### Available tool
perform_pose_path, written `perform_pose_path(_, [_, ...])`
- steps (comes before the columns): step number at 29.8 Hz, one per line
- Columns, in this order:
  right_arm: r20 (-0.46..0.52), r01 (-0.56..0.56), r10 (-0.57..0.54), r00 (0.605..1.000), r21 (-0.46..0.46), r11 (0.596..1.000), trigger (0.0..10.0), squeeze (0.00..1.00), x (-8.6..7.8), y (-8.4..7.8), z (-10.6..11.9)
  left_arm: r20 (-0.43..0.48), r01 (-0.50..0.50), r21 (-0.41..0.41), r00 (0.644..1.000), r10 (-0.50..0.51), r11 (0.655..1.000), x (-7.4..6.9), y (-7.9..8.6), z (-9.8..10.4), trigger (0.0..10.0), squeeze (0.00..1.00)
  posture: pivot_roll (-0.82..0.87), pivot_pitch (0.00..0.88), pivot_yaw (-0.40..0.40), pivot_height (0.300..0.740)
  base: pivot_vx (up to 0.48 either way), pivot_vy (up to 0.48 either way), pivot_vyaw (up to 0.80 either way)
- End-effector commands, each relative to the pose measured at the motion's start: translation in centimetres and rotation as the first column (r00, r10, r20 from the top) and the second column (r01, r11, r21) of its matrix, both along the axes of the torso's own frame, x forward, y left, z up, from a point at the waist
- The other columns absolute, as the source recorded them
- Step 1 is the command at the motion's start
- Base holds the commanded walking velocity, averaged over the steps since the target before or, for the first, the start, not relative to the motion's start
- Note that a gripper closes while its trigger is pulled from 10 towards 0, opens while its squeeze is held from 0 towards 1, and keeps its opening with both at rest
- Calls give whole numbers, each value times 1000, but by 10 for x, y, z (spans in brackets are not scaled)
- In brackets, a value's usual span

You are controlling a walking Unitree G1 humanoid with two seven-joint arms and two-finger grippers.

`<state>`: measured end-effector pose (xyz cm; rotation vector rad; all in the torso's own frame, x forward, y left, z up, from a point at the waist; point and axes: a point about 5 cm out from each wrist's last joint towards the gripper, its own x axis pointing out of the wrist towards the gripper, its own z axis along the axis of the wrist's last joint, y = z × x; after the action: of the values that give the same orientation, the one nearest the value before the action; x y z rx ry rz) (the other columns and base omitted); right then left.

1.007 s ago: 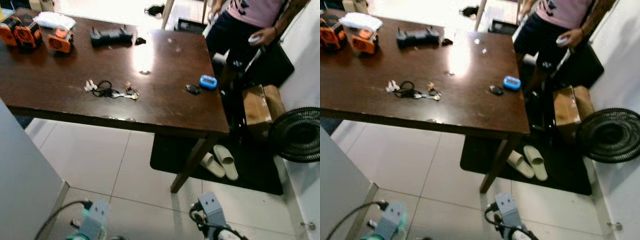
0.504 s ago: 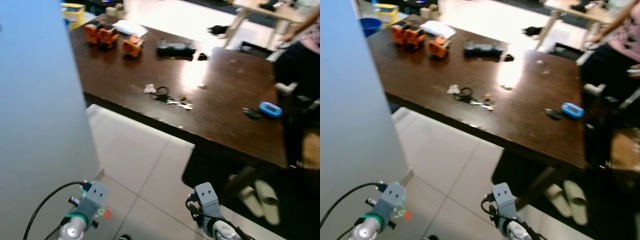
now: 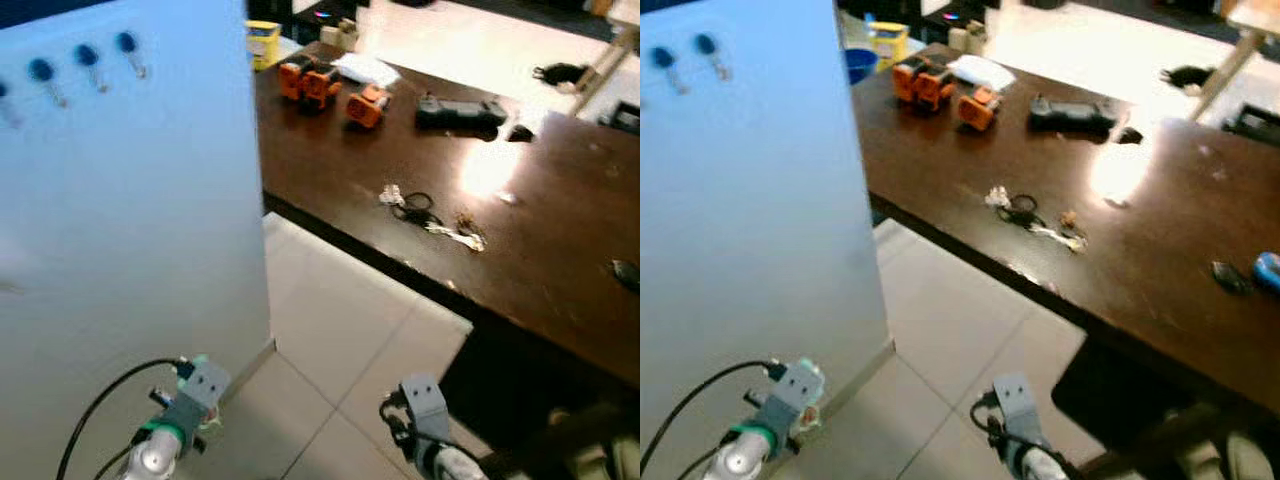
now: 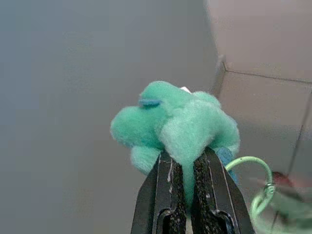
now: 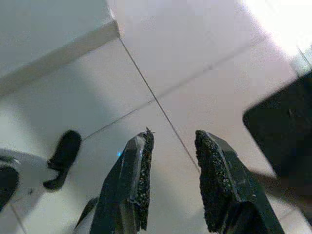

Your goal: Hang keys on a hook

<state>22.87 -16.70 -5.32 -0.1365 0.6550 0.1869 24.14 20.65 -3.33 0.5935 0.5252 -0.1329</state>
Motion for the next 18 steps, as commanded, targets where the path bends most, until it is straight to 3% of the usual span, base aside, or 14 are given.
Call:
perform_pose_path(1, [-36, 7, -7, 999, 3, 1000, 10000, 0, -10, 0, -7, -17, 13, -4, 1000, -14, 1000, -4, -3, -4, 10000, 0, -16, 22, 11, 740, 0, 0, 800])
perform_pose_path(12, [-39, 4, -4, 999, -5, 1000, 10000, 0, -11, -3, -7, -9, 32, -4, 999, -32, 999, -5, -5, -4, 10000, 0, -16, 24, 5, 740, 0, 0, 800])
perform_pose_path(15, [-35, 0, 0, 999, -6, 1000, 10000, 0, -10, -4, -6, 19, 94, -25, 995, -94, 995, -2, -6, 2, 10000, 0, -14, 26, -5, 740, 0, 0, 800])
perform_pose_path(16, [-29, -3, 2, 1000, -7, 1000, 10000, 0, -9, -5, -6, 58, 158, -42, 986, -155, 987, 1, -7, 9, 10000, 0, -15, 26, -9, 740, 0, 0, 800])
perform_pose_path(18, [-4, 2, -2, 1000, -5, 1000, 10000, 0, -5, -8, -2, 176, 354, -39, 923, -342, 934, 2, -15, 32, 10000, 0, -12, 33, -22, 740, 0, 0, 722])
